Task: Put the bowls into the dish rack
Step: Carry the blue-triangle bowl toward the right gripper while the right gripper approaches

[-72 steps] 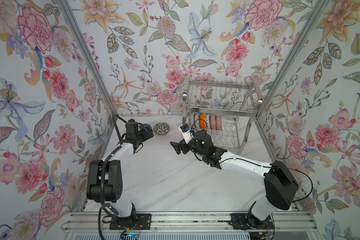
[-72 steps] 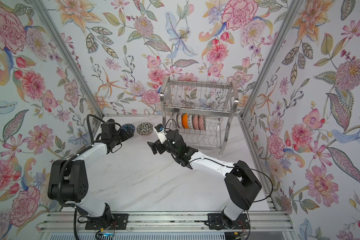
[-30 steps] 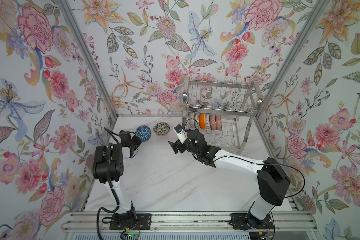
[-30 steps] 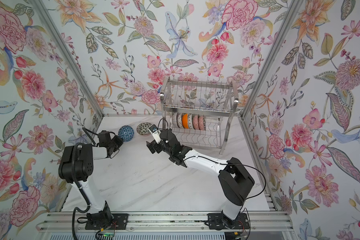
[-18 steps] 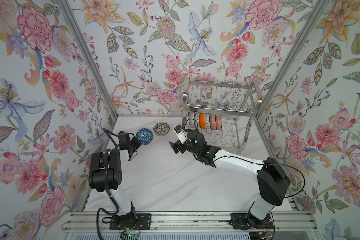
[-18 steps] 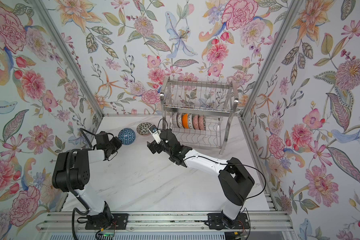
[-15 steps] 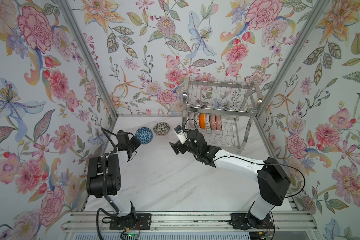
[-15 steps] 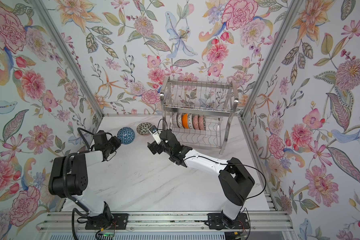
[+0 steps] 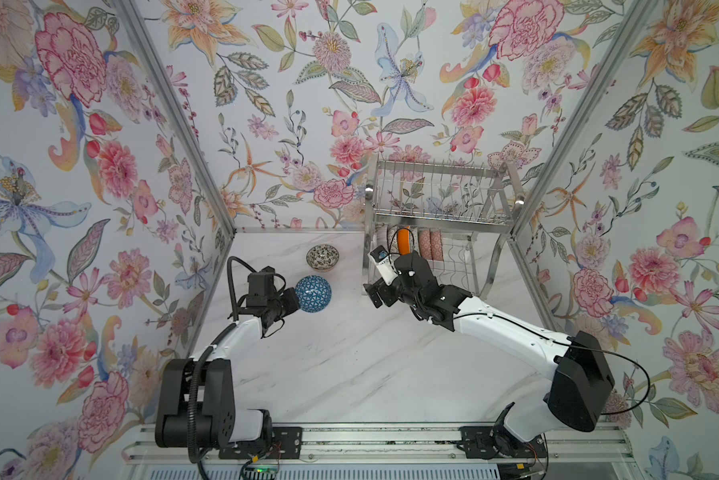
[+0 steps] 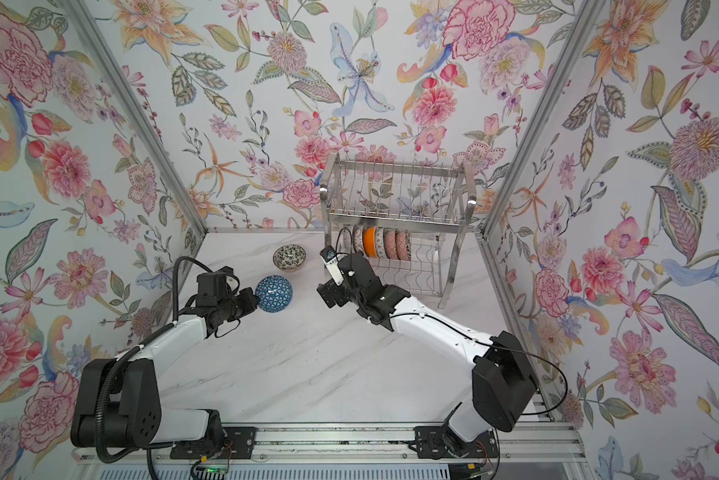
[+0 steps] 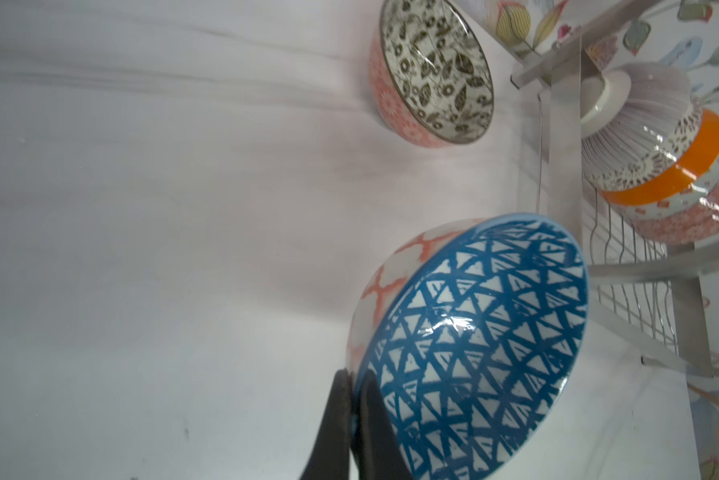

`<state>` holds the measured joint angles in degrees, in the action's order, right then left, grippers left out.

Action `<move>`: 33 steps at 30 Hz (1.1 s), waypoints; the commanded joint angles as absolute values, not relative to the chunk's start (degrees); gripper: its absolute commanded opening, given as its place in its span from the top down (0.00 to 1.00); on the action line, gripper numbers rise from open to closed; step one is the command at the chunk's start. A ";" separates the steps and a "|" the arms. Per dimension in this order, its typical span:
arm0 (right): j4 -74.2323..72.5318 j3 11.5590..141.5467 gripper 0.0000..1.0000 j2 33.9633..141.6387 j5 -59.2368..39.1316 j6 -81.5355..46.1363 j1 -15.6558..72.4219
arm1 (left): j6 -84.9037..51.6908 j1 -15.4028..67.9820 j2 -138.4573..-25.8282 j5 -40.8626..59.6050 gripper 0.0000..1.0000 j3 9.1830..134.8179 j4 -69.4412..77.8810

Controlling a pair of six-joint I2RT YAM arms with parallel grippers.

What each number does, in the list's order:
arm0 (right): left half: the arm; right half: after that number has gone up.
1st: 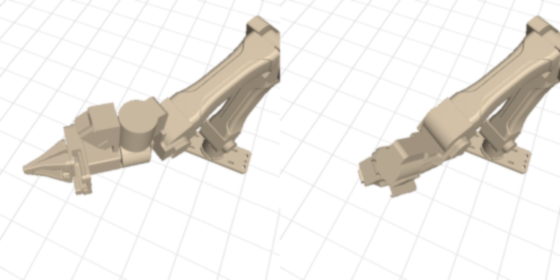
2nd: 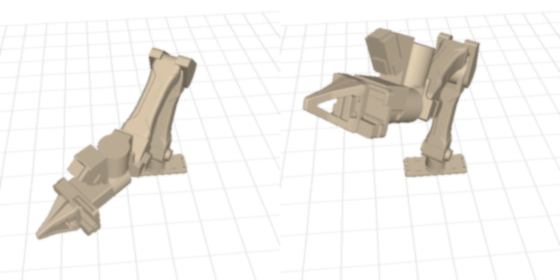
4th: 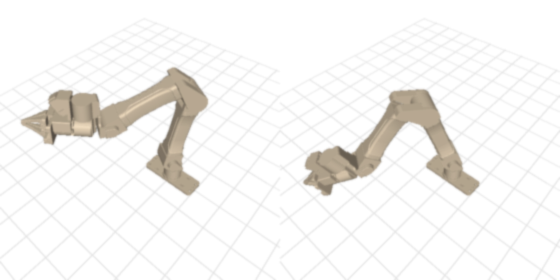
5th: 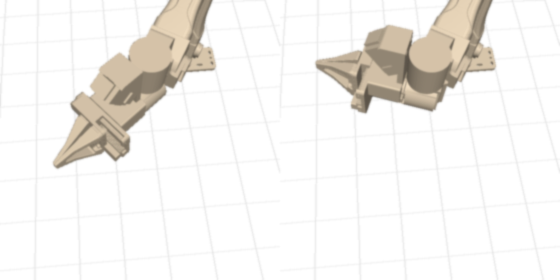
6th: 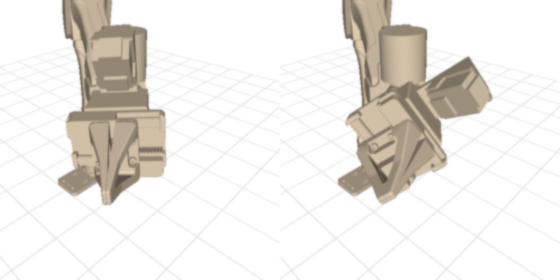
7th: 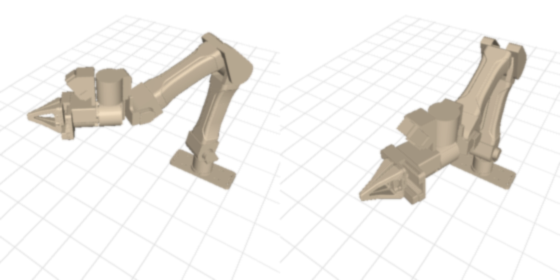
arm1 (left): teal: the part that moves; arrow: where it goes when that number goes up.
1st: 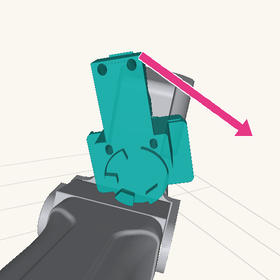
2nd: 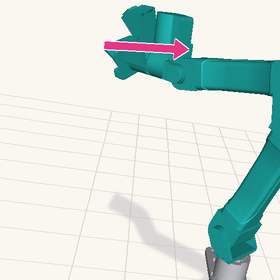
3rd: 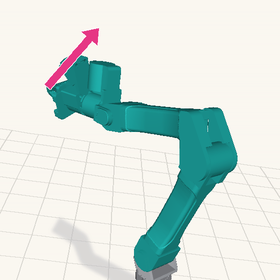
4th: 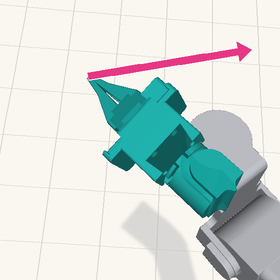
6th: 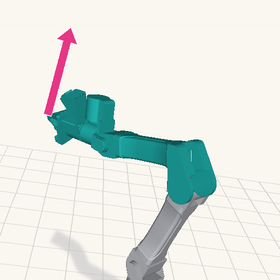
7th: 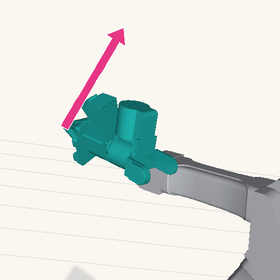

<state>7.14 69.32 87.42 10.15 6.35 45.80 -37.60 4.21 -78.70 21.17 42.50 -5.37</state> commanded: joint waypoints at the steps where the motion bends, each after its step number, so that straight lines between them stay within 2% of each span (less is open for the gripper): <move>1: 12.89 66.75 0.01 83.89 11.79 3.93 44.04 | -35.19 10.38 -76.07 18.99 1.00 43.65 -9.96; 7: 16.00 63.36 0.01 79.52 12.21 1.67 41.39 | -37.95 22.39 -79.96 17.21 1.00 46.58 -9.01; 16: 22.18 61.65 0.01 78.42 11.60 -2.02 38.76 | -41.54 34.98 -91.52 16.50 1.00 54.68 -3.86; 27: 23.12 58.23 0.01 75.65 11.34 -2.81 37.44 | -43.00 39.96 -101.85 15.61 1.00 62.71 -2.37; 33: 23.03 57.58 0.01 74.91 11.16 -2.72 37.44 | -42.09 40.78 -105.14 15.22 0.94 66.66 -4.42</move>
